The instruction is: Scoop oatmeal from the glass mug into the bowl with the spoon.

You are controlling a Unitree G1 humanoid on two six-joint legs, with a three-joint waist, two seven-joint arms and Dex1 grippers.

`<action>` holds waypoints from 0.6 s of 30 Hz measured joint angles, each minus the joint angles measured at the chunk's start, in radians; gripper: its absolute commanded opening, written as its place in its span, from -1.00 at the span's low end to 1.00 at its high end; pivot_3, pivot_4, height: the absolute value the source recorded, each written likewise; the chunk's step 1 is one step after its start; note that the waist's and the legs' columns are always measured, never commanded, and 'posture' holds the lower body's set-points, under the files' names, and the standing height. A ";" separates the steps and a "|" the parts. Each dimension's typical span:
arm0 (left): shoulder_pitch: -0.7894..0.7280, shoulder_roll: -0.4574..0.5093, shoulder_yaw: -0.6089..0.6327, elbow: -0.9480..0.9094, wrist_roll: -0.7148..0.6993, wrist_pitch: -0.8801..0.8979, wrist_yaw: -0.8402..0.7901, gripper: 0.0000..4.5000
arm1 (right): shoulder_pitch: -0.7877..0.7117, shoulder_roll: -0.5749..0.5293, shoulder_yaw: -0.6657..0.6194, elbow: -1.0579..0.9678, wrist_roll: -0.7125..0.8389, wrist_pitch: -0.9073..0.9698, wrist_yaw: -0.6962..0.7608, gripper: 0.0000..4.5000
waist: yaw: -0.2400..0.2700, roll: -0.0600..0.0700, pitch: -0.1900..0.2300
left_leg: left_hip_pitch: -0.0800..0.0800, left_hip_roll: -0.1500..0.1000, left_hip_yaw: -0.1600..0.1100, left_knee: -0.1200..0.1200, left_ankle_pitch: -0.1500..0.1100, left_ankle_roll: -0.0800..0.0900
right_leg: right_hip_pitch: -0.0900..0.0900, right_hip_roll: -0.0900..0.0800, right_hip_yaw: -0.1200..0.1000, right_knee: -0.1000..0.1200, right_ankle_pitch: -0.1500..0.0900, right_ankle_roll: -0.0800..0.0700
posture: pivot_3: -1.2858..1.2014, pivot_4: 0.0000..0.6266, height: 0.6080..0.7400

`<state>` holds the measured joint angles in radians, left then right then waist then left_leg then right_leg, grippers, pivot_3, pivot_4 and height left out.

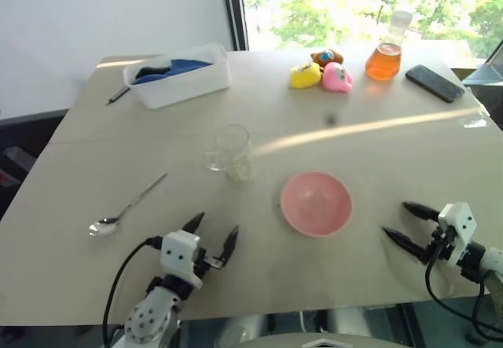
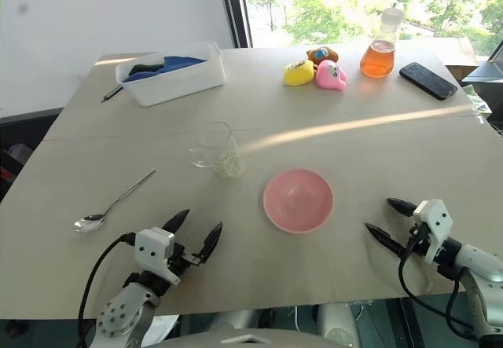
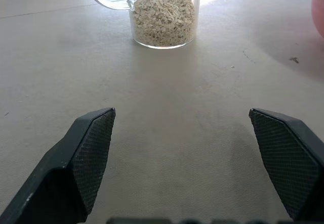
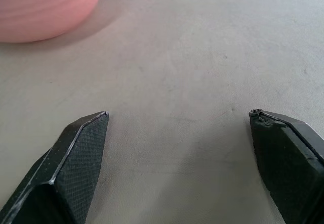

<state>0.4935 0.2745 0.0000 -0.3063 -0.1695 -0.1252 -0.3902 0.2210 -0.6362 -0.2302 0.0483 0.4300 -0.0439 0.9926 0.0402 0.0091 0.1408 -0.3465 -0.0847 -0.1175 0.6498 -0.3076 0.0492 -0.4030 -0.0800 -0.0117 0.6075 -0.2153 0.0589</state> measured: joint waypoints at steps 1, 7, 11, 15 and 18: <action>0.000 0.000 0.000 0.000 0.000 0.000 0.000 1.00 | 0.000 0.000 0.000 0.000 0.000 0.000 0.000 0.98 | 0.000 0.000 0.000 | 0.000 0.000 0.000 0.000 0.000 0.000 | 0.000 0.000 0.000 0.000 0.000 0.000 | 0.03 -0.52 1.00; -0.015 -0.005 0.003 0.011 -0.001 0.001 0.002 1.00 | -0.070 0.000 0.007 0.058 -0.014 -0.007 0.010 0.98 | -0.001 0.000 0.000 | 0.001 0.000 0.001 0.001 0.000 0.000 | 0.000 0.000 0.000 0.001 0.000 0.000 | 0.03 -0.52 1.00; -0.019 -0.007 0.008 0.017 -0.001 0.001 0.003 1.00 | -0.093 0.005 0.008 0.093 -0.027 -0.033 0.024 0.98 | -0.001 0.000 0.000 | 0.001 0.000 0.001 0.001 0.000 0.000 | 0.000 0.000 0.000 0.002 0.000 0.000 | 0.03 -0.52 1.00; -0.020 -0.007 0.009 0.018 -0.001 0.000 0.003 1.00 | -0.102 0.010 0.008 0.112 -0.029 -0.050 0.028 0.98 | -0.001 0.000 0.000 | 0.001 0.000 0.001 0.002 0.000 0.000 | 0.001 0.000 0.000 0.002 0.000 0.000 | 0.03 -0.52 1.00; -0.022 -0.008 0.009 0.020 -0.001 0.000 0.003 1.00 | -0.110 0.013 0.009 0.120 -0.032 -0.054 0.028 0.98 | -0.001 0.001 -0.001 | 0.002 0.000 0.001 0.002 0.000 0.000 | 0.001 0.000 0.000 0.003 0.000 0.000 | 0.03 -0.52 1.00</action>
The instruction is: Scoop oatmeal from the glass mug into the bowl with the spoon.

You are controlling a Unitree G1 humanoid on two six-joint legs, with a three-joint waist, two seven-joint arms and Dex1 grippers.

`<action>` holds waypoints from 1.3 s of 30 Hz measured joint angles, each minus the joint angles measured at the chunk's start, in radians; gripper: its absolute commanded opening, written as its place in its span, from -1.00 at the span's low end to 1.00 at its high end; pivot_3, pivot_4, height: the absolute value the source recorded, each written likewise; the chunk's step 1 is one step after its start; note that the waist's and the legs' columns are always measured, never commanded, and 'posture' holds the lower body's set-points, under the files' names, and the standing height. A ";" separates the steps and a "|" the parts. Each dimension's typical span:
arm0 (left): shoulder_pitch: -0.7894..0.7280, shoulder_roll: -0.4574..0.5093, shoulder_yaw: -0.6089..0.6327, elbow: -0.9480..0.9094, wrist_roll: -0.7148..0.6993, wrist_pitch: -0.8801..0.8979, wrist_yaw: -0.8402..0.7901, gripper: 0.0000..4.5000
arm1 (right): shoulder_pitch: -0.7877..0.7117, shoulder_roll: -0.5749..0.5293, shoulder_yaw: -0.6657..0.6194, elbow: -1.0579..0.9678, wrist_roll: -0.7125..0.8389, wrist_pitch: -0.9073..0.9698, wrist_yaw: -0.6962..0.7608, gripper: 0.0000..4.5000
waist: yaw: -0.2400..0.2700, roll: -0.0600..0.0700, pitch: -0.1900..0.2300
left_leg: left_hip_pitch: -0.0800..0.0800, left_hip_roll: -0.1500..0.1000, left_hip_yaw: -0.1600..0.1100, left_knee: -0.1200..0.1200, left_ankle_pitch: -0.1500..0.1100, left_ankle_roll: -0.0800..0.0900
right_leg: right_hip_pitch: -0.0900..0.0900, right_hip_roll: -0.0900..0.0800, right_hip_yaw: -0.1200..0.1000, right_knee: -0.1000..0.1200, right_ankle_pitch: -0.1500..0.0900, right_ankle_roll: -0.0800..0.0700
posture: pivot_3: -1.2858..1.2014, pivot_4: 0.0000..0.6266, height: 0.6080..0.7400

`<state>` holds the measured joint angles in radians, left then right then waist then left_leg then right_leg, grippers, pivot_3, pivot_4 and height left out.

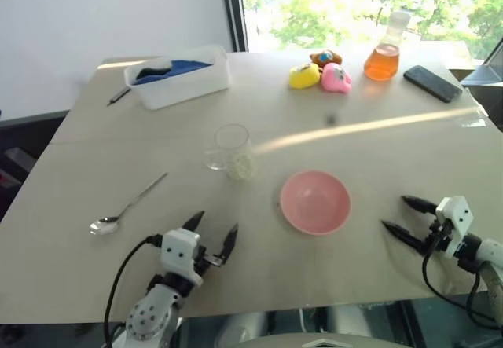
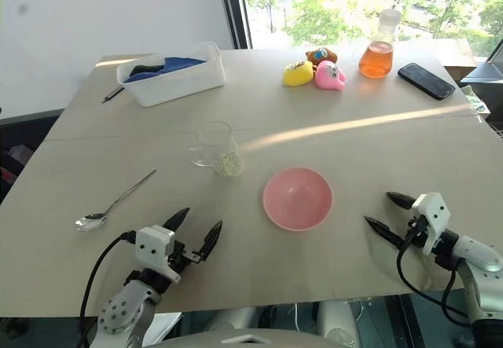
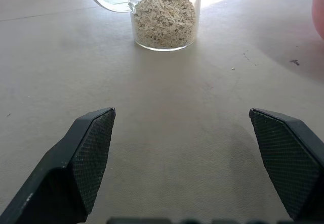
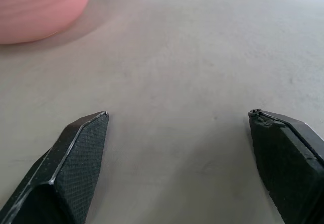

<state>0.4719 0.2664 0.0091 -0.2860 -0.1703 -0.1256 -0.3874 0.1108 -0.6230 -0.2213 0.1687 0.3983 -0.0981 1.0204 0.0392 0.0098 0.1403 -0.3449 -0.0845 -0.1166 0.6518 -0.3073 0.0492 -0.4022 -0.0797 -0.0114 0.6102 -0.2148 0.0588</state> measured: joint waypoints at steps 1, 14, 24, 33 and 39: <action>0.000 -0.001 0.000 0.000 0.000 0.000 0.000 1.00 | 0.000 0.000 0.000 0.002 0.000 -0.001 0.000 0.98 | 0.000 0.000 0.000 | 0.000 0.000 0.000 0.000 0.000 0.000 | 0.000 0.000 0.000 0.000 0.000 0.000 | 0.03 -0.52 1.00; 0.013 -0.028 0.055 -0.056 -0.020 0.065 0.059 1.00 | 0.040 0.015 -0.015 -0.073 0.041 0.044 -0.019 0.98 | 0.000 0.000 0.002 | -0.003 0.001 -0.001 0.000 0.000 0.000 | -0.003 0.001 0.000 0.001 0.000 -0.001 | 0.03 -0.52 1.00; -0.135 0.126 0.289 -0.186 -0.149 0.357 0.110 1.00 | 0.125 -0.174 -0.124 -0.607 0.419 0.416 -0.009 0.98 | 0.003 -0.002 0.012 | -0.017 0.000 -0.001 0.007 0.005 0.000 | -0.015 0.001 -0.001 0.004 0.003 -0.005 | 0.03 -0.52 1.00; -0.309 0.353 0.412 -0.050 -0.184 0.660 0.082 1.00 | -0.091 -0.301 0.016 -0.820 0.525 0.560 0.052 0.98 | -0.001 -0.013 0.023 | -0.018 -0.002 0.000 0.014 0.005 -0.001 | -0.017 0.001 -0.001 0.010 0.003 -0.005 | 0.03 -0.52 1.00; -0.287 0.401 0.417 0.005 -0.177 0.708 0.012 1.00 | -0.116 -0.293 0.050 -0.749 0.450 0.548 0.089 0.98 | 0.002 -0.015 0.025 | -0.019 -0.002 0.000 0.015 0.005 -0.001 | -0.017 0.000 0.000 0.011 0.003 -0.005 | 0.03 -0.52 1.00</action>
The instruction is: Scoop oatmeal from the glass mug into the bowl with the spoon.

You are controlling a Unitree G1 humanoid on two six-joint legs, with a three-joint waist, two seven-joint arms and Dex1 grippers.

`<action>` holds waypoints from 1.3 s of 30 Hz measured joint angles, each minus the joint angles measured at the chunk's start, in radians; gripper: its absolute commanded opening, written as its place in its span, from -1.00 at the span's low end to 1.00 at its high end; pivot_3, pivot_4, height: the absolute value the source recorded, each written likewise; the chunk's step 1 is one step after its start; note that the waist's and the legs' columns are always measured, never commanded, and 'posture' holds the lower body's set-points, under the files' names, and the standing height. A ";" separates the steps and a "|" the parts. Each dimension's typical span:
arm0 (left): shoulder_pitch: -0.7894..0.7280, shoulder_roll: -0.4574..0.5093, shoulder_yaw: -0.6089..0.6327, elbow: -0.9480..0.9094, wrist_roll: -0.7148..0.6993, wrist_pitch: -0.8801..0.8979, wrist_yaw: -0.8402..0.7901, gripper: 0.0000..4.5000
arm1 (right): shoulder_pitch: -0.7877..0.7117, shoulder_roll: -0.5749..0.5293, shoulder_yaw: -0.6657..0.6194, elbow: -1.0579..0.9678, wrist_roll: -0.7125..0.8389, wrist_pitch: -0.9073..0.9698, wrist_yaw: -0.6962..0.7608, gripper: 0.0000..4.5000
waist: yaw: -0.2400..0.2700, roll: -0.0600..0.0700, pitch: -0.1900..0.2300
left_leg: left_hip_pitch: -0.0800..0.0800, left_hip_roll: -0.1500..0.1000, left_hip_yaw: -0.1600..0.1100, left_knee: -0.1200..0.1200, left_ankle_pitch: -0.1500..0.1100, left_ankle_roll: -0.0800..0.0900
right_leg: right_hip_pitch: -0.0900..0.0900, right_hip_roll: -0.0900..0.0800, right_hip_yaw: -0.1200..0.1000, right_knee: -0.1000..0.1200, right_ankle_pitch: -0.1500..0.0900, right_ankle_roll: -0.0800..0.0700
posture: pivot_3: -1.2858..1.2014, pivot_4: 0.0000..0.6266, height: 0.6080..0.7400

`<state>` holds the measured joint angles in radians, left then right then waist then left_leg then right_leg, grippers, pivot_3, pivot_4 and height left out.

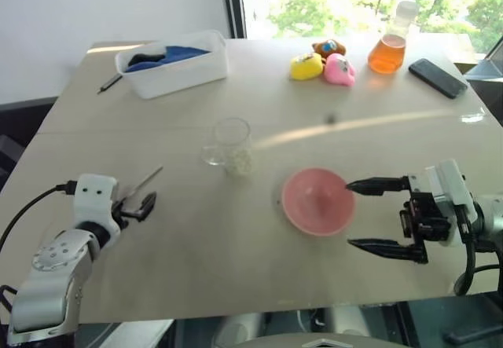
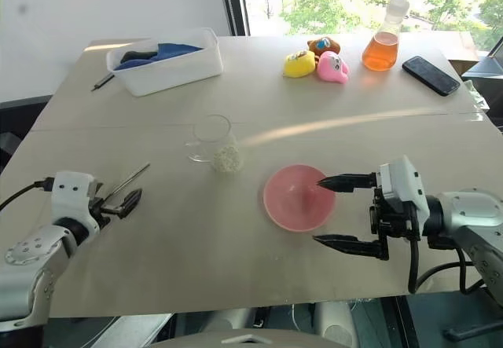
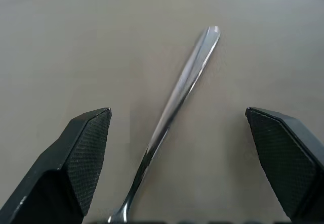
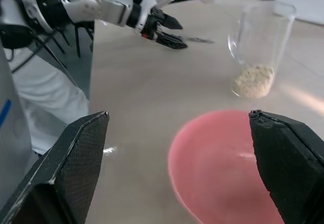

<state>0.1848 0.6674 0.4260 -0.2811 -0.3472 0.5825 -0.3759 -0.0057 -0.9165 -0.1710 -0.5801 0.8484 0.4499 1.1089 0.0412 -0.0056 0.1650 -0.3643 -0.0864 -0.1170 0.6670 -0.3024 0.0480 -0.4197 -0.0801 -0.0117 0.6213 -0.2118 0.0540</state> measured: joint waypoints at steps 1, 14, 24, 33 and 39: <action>0.000 0.001 0.000 0.002 0.000 0.000 -0.003 1.00 | 0.000 0.001 0.000 0.004 -0.004 -0.001 0.001 0.98 | 0.000 0.000 0.000 | 0.000 0.000 0.000 0.000 0.000 0.000 | 0.000 0.000 0.000 0.000 0.000 0.000 | 0.03 -0.52 1.00; -0.019 0.152 0.007 0.198 -0.011 -0.016 -0.202 0.25 | -0.002 0.043 -0.001 0.027 -0.055 -0.018 0.008 1.00 | -0.027 0.008 -0.004 | 0.004 0.002 0.003 0.000 0.000 0.000 | 0.000 0.001 0.002 0.005 0.001 -0.001 | 0.03 -0.52 1.00; 0.057 0.169 0.081 0.182 -0.059 0.063 -0.265 -0.98 | 0.001 0.067 -0.002 0.042 -0.080 -0.025 -0.002 1.00 | -0.049 0.011 -0.005 | 0.004 0.003 0.006 0.000 0.000 0.000 | -0.002 0.001 0.005 0.005 0.001 -0.002 | 0.03 -0.52 1.00; 0.087 0.047 0.181 0.127 -0.071 -0.039 -0.220 -0.98 | -0.073 0.110 0.036 0.119 -0.111 -0.041 0.014 1.00 | -0.046 0.006 -0.002 | 0.002 0.003 0.007 0.001 0.000 0.000 | -0.004 0.002 0.005 0.005 0.003 -0.004 | 0.03 -0.52 1.00; 0.006 0.005 0.295 -0.032 -0.169 -0.046 -0.167 -0.98 | -0.149 0.118 0.064 0.178 -0.137 -0.044 0.040 1.00 | -0.013 0.002 -0.001 | -0.001 0.002 0.006 0.003 0.000 0.000 | -0.004 0.001 0.004 0.005 0.003 -0.004 | 0.03 -0.52 1.00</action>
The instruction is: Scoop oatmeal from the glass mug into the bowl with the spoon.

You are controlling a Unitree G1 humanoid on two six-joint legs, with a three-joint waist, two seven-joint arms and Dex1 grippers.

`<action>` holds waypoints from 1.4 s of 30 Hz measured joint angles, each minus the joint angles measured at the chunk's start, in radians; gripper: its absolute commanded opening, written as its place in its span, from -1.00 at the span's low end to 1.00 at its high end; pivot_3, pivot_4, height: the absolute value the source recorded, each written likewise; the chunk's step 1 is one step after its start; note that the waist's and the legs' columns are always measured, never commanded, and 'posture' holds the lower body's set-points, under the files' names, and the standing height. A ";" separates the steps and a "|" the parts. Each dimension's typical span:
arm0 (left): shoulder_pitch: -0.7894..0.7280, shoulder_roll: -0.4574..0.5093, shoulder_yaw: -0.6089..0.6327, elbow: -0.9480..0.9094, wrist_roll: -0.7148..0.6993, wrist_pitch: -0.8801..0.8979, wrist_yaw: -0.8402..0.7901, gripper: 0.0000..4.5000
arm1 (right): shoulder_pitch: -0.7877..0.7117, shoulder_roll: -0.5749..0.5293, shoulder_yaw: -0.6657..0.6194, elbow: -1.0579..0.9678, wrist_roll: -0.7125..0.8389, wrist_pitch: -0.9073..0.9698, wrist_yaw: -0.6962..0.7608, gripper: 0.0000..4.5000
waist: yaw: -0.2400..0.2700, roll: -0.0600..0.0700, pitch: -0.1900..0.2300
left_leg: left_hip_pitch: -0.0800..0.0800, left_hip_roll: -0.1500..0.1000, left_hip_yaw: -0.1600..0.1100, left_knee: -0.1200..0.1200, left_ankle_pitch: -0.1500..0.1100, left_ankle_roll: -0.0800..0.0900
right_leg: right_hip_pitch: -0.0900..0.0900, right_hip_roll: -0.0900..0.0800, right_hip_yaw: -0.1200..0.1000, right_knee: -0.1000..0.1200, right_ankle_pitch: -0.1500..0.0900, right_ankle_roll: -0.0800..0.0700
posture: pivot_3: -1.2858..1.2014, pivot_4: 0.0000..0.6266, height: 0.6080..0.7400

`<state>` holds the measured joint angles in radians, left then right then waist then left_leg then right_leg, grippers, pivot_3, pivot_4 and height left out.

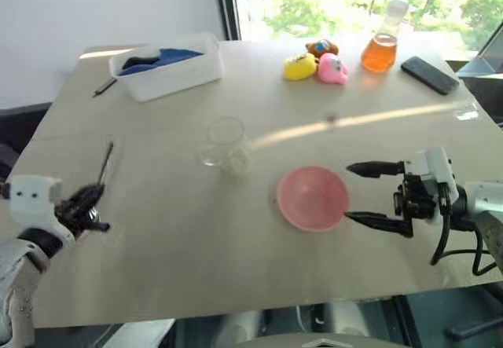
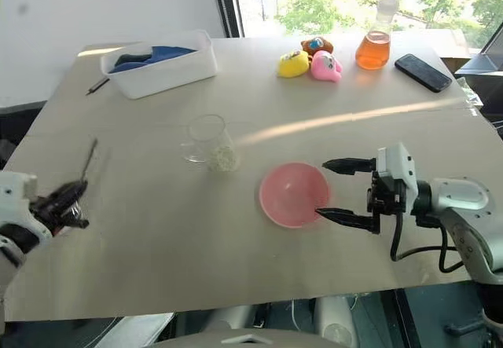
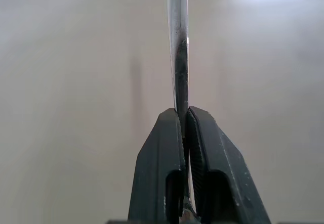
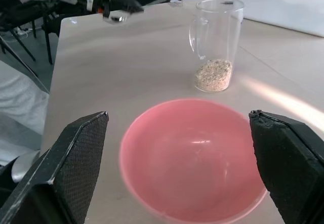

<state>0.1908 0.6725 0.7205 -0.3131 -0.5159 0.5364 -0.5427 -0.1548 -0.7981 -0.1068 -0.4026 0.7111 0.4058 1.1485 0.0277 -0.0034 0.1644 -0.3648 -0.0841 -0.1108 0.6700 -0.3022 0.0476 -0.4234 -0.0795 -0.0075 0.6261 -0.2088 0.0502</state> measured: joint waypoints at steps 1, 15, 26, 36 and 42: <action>-0.015 0.000 0.014 -0.024 -0.014 0.000 0.007 -0.98 | -0.007 0.000 0.004 0.007 -0.001 -0.001 0.003 1.00 | 0.001 0.000 0.000 | 0.000 0.000 0.000 0.000 0.000 0.000 | 0.000 0.000 0.000 0.000 0.000 0.000 | 0.03 -0.52 1.00; -0.507 0.117 -0.284 -0.170 -0.017 -0.009 0.093 -0.98 | -0.347 0.187 -0.109 0.114 0.317 0.387 -0.487 1.00 | -0.012 -0.001 0.002 | -0.001 0.000 -0.001 0.000 0.002 -0.003 | -0.002 0.002 0.000 0.002 0.002 -0.002 | 0.03 -0.52 1.00; -0.786 -0.121 -0.784 -0.165 0.130 -0.068 0.082 -0.98 | -0.579 0.309 -0.112 0.128 0.621 0.604 -0.949 1.00 | -0.030 -0.001 0.002 | -0.020 -0.001 0.005 0.004 0.003 -0.003 | -0.024 0.002 0.002 0.010 0.003 -0.002 | 0.03 -0.52 1.00; -0.790 -0.159 -0.923 -0.117 0.316 -0.203 0.007 -0.98 | -0.604 0.312 -0.094 0.117 0.668 0.615 -1.026 1.00 | -0.039 -0.001 0.002 | -0.019 -0.001 0.008 0.015 0.003 -0.003 | -0.024 0.004 0.008 0.021 0.004 -0.002 | 0.03 -0.52 1.00; -0.790 -0.171 -0.924 -0.096 0.355 -0.222 -0.017 -0.98 | -0.622 0.314 -0.085 0.115 0.661 0.608 -1.022 1.00 | -0.038 -0.001 0.002 | -0.018 0.000 0.010 0.015 0.003 -0.003 | -0.024 0.007 0.010 0.021 0.005 -0.002 | 0.03 -0.52 1.00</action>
<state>-0.5995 0.5011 -0.2034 -0.4087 -0.1607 0.3143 -0.5597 -0.7770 -0.4842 -0.1921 -0.2880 1.3718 1.0138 0.1266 -0.0108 -0.0046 0.1659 -0.3830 -0.0844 -0.1012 0.6853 -0.2988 0.0447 -0.4475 -0.0724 0.0024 0.6474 -0.2036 0.0478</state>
